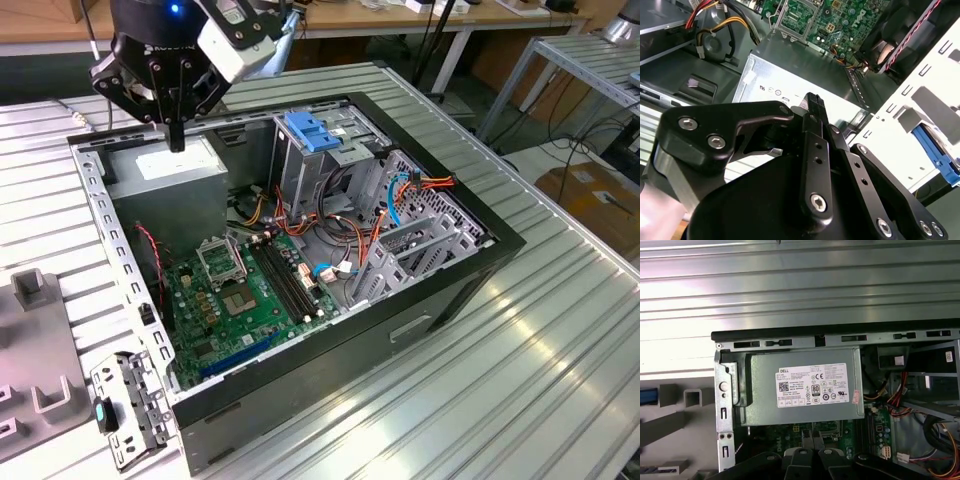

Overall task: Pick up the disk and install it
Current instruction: 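Reach for the disk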

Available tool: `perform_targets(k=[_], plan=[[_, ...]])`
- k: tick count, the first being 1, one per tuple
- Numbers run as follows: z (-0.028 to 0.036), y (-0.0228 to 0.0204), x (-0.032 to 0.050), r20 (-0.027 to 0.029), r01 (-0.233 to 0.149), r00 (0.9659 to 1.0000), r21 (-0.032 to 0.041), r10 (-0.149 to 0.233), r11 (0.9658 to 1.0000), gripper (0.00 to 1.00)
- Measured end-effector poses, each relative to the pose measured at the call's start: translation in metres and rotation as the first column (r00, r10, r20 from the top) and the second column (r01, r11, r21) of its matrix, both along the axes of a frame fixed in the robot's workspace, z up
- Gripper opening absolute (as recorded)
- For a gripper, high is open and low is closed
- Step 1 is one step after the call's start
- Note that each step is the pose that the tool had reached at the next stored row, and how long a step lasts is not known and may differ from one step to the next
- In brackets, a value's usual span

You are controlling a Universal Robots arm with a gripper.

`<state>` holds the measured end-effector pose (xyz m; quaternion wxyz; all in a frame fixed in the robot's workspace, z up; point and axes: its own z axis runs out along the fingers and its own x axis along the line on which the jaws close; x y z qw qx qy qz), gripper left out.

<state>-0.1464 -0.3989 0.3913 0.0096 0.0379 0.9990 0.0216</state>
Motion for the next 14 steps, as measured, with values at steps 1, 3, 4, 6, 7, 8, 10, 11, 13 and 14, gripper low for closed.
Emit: perform_targets(k=[1, 3, 4, 6, 7, 8, 10, 11, 13, 14], plan=[[0.0000, 0.0000, -0.0003, -0.0002, 0.000, 1.0000, 0.0000, 0.000, 1.0000, 0.11], [-0.0001, 0.0000, -0.0011, -0.0006, 0.000, 1.0000, 0.0000, 0.000, 1.0000, 0.11], [-0.0002, 0.0000, -0.0016, -0.0008, 0.000, 1.0000, 0.0000, 0.000, 1.0000, 0.11], [-0.0003, 0.0000, -0.0026, -0.0010, 0.000, 1.0000, 0.0000, 0.000, 1.0000, 0.11], [-0.0004, 0.0000, -0.0031, -0.0012, 0.000, 1.0000, -0.0001, 0.000, 1.0000, 0.11], [-0.0005, 0.0000, -0.0039, -0.0015, 0.000, 1.0000, 0.0000, 0.000, 1.0000, 0.11], [-0.0006, 0.0000, -0.0051, -0.0019, 0.000, 1.0000, 0.0000, 0.000, 1.0000, 0.11], [-0.0006, 0.0000, -0.0055, -0.0021, 0.000, 1.0000, 0.0000, 0.000, 1.0000, 0.11], [-0.0008, 0.0000, -0.0064, -0.0026, 0.000, 1.0000, 0.0000, 0.000, 1.0000, 0.11], [-0.0008, 0.0000, -0.0070, -0.0028, 0.000, 1.0000, 0.0000, 0.000, 1.0000, 0.11]])
